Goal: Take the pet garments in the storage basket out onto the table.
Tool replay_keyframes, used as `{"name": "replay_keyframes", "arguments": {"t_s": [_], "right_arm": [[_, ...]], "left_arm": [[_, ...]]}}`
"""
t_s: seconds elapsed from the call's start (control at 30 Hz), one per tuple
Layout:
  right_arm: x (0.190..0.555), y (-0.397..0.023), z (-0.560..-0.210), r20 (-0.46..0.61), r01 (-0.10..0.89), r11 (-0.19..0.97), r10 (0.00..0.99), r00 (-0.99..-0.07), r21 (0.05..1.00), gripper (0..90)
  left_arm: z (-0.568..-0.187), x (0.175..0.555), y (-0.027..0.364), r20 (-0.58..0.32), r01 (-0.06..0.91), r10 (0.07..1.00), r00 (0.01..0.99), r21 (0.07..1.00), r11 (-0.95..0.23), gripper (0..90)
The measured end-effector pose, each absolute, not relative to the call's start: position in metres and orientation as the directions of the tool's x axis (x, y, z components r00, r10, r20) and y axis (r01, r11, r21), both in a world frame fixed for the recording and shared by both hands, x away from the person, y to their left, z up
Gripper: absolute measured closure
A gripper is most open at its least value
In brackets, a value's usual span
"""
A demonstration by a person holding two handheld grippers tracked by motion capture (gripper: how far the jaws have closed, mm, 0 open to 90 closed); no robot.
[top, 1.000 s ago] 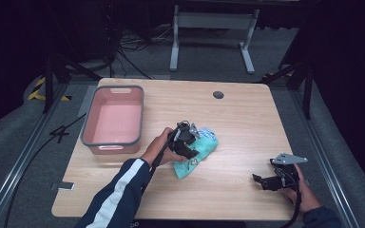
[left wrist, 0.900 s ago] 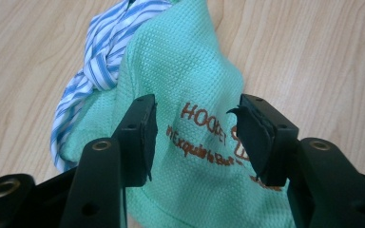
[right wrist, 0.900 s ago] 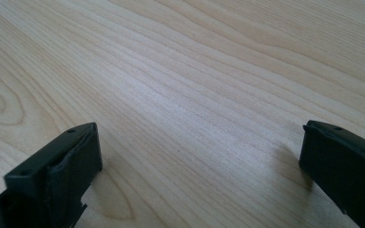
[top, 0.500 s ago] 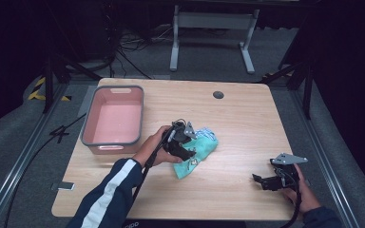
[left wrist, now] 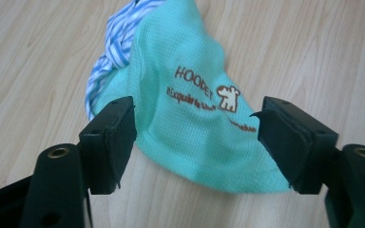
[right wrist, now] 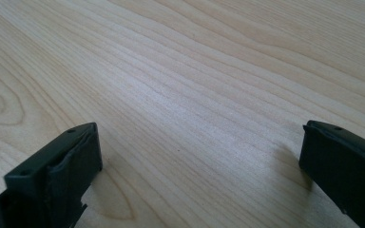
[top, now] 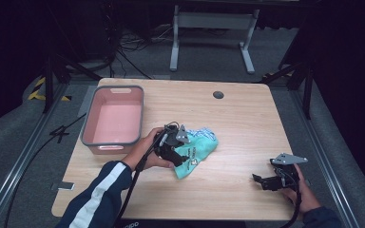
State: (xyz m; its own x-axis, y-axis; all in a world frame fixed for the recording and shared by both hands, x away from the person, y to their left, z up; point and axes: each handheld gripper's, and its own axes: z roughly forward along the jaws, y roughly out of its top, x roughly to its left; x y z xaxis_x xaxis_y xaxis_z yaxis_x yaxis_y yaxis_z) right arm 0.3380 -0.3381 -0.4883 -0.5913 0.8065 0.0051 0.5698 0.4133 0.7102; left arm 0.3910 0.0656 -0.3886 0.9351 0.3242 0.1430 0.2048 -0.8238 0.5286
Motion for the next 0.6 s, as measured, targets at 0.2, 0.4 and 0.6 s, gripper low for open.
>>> {"name": "replay_keyframes", "arguments": {"t_s": [0.2,0.4,0.6], "right_arm": [[0.338,-0.338,-0.488,0.005,0.57,0.413,0.806,-0.591,0.71,0.6],[0.338,-0.338,-0.488,0.005,0.57,0.413,0.806,-0.591,0.71,0.7],[0.338,-0.338,-0.488,0.005,0.57,0.413,0.806,-0.591,0.71,0.7]], "left_arm": [[-0.39,0.384,0.076,0.155,0.189,0.306,0.939,0.512,-0.838,24.4],[-0.391,0.376,0.089,0.178,0.17,0.301,0.937,0.519,-0.838,25.0],[-0.395,0.369,0.106,0.192,0.172,0.311,0.931,0.52,-0.836,25.1]]}}
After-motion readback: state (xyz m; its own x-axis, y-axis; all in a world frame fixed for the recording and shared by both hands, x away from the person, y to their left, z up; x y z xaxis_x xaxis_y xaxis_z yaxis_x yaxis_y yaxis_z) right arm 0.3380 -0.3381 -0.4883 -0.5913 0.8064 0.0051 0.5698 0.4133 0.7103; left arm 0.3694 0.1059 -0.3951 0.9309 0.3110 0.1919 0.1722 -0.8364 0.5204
